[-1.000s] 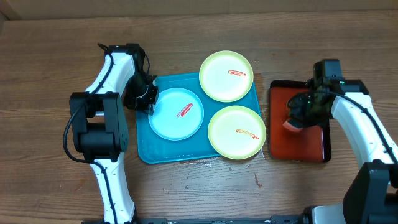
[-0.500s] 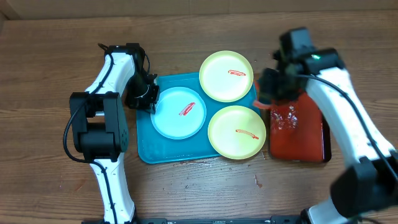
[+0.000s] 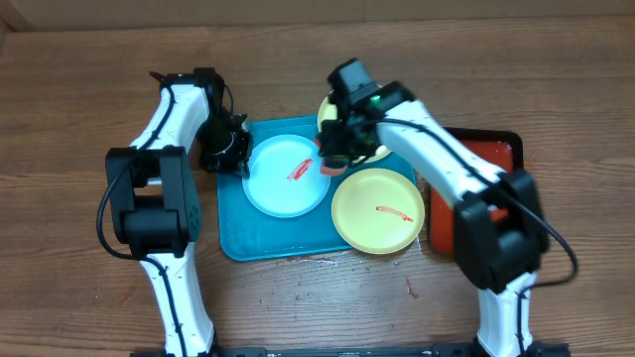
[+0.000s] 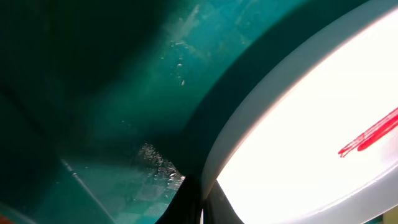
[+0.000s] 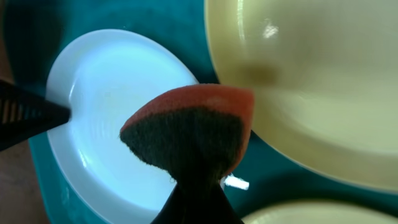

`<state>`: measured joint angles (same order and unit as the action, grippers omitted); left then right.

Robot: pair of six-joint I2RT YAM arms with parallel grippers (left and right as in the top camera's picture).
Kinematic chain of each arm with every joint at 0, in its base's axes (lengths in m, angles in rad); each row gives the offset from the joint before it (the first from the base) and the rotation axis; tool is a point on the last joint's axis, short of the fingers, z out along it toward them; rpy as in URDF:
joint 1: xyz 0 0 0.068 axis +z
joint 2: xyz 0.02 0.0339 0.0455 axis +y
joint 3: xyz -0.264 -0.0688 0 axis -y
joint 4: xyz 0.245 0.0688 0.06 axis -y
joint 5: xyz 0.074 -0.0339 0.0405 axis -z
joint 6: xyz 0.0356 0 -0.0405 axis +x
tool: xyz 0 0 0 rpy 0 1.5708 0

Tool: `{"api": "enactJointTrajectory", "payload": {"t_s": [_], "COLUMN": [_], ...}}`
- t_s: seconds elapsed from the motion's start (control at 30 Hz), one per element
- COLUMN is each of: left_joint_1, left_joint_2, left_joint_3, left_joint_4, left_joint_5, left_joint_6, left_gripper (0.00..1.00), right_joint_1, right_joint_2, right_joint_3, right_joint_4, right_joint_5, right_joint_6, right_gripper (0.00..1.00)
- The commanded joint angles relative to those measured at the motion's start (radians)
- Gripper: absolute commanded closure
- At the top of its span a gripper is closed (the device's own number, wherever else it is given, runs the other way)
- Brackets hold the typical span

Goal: Clean dirty plates on tray and stack at the side
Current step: 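Carry the sponge with the right gripper over the white plate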

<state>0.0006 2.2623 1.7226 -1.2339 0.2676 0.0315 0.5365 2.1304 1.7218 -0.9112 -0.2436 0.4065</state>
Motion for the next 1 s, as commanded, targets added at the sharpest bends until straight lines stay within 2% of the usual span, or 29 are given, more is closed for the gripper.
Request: {"api": "enactJointTrajectory", "payload": {"t_s": [0.0,0.17,0.43,0.83,0.97], "left_joint_1": [0.019,0.021,0.021,0.005,-0.006], "left_joint_2": [0.015,0.015,0.015,0.015,0.015], "left_joint_3": [-0.009,-0.009,-0.009,-0.009,-0.009], "left_joint_4": [0.005,0.000,-0.064,-0.063,-0.048], "left_joint_5": [-0.014,-0.026,-0.137,-0.137,-0.137], "left_joint_6": [-0.021,-0.020,-0.021,-0.020,-0.020], "left_gripper": [0.96,0.96,0.96,0.96,0.96], "right_joint_1": [0.026,0.047,0.053,0.099,0.099], "right_joint_2": [0.042,0.081,0.123,0.215,0.217], "right_joint_3": [0.033,0.035,0.041,0.041,0.041], "right_joint_4": [0.044,0.091,0.134,0.196,0.213], "right_joint_5": [-0.005,-0.005,-0.005,0.016,-0.039], "right_joint_6": [0.040,0.043,0.043,0.044,0.043], "right_gripper": [0.96,0.96,0.96,0.96,0.96]}}
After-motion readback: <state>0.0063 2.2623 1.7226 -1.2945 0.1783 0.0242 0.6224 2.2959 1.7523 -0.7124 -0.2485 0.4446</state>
